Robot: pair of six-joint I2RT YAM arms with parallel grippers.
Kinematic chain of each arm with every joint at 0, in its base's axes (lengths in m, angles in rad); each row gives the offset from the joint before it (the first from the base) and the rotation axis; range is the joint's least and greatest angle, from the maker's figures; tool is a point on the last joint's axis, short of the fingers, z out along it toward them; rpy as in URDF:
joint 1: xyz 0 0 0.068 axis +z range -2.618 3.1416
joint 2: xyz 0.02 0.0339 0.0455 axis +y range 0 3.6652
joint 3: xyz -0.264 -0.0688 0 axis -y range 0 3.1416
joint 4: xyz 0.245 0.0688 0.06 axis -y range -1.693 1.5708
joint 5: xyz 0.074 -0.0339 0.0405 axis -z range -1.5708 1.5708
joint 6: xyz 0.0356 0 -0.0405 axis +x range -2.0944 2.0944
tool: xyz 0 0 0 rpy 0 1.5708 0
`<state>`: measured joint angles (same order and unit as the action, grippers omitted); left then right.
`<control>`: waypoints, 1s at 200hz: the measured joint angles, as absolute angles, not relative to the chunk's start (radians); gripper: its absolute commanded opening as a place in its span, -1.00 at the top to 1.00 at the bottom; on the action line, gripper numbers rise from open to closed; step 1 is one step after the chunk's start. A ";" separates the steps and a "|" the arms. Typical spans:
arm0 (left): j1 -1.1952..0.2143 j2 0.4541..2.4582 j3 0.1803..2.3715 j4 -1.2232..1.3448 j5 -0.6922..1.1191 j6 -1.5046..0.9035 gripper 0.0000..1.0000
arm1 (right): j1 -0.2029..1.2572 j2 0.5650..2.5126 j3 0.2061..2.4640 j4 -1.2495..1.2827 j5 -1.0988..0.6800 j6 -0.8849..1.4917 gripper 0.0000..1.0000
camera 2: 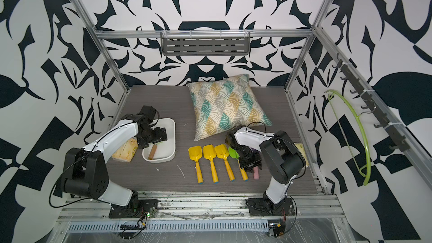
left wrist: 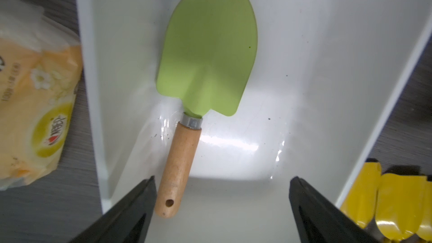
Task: Take the shovel out of the storage box
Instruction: Pick up the shovel from the storage box.
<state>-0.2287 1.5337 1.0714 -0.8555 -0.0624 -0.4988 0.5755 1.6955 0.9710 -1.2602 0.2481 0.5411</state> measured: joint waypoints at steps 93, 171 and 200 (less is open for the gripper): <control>-0.231 1.687 1.099 -0.867 -0.145 -0.461 -0.43 | 0.675 1.463 1.271 -1.226 0.228 0.555 0.34; -0.231 1.737 1.093 -0.796 -0.088 -0.444 0.16 | 0.702 1.457 1.271 -1.164 0.185 0.577 0.35; -0.231 1.770 1.089 -0.776 -0.085 -0.443 0.26 | 0.702 1.448 1.270 -1.144 0.159 0.581 0.35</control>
